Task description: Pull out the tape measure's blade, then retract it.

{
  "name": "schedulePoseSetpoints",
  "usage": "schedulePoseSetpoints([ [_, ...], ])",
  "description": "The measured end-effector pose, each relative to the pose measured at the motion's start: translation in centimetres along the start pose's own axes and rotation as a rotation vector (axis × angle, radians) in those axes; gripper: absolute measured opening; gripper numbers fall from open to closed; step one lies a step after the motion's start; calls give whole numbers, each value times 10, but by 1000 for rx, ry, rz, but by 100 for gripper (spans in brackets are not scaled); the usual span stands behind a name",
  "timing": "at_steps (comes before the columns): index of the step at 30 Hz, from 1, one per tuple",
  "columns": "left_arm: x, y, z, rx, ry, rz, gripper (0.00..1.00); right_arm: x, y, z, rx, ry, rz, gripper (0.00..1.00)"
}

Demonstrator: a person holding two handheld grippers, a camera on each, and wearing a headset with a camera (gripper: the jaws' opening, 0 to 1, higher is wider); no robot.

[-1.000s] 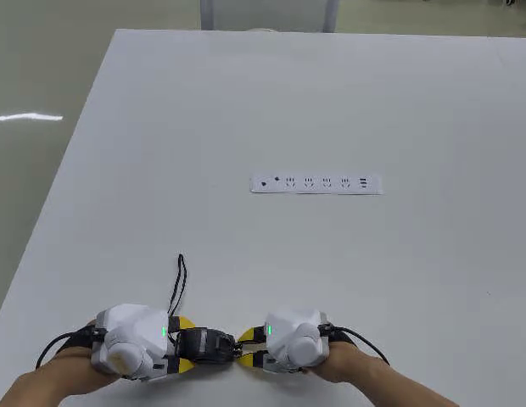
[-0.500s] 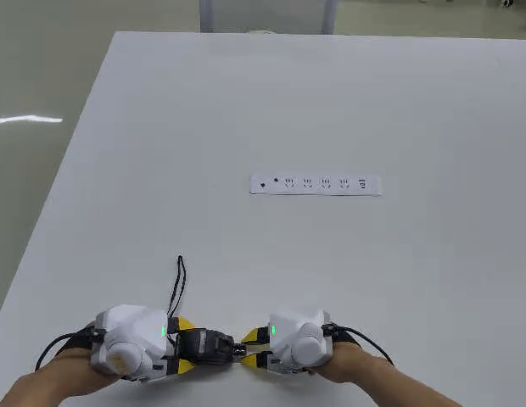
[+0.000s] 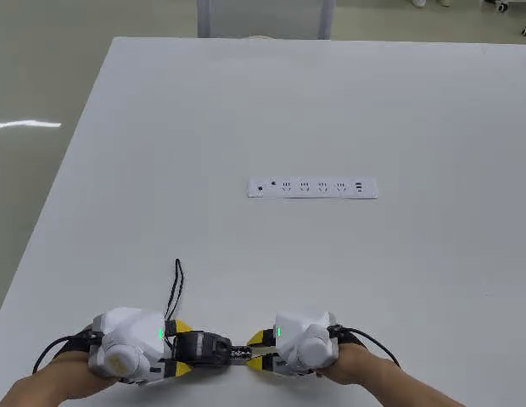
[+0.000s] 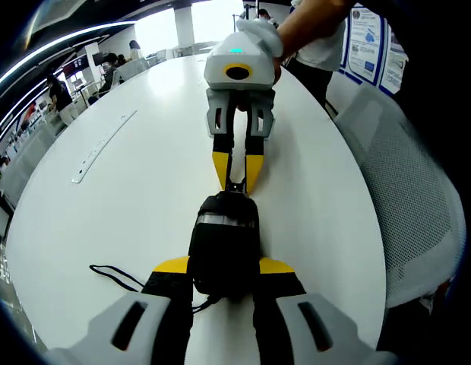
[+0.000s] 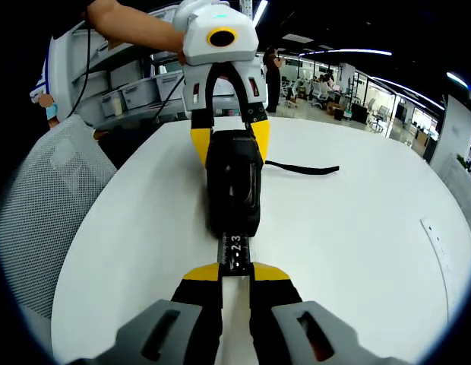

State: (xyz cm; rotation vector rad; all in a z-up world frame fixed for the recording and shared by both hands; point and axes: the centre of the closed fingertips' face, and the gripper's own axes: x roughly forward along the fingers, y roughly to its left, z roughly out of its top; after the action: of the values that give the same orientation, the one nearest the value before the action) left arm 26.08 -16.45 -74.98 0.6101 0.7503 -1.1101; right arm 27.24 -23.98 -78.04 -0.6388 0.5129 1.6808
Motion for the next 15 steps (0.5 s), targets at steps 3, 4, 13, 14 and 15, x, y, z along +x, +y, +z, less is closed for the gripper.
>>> schedulePoseSetpoints([
  [3,0,0,0,-1,0,0,26,-2,0,-1,-6,2,0,10],
  [4,0,0,0,-1,1,0,26,-2,0,-2,-7,3,-1,10],
  [13,-1,-1,1,-3,4,2,26,-9,0,-8,-3,8,-1,11],
  [14,-1,-1,1,-3,4,2,26,-10,0,-8,-2,9,-1,11],
  [15,-1,-1,1,-3,4,2,26,-11,0,-9,-1,10,-2,11],
])
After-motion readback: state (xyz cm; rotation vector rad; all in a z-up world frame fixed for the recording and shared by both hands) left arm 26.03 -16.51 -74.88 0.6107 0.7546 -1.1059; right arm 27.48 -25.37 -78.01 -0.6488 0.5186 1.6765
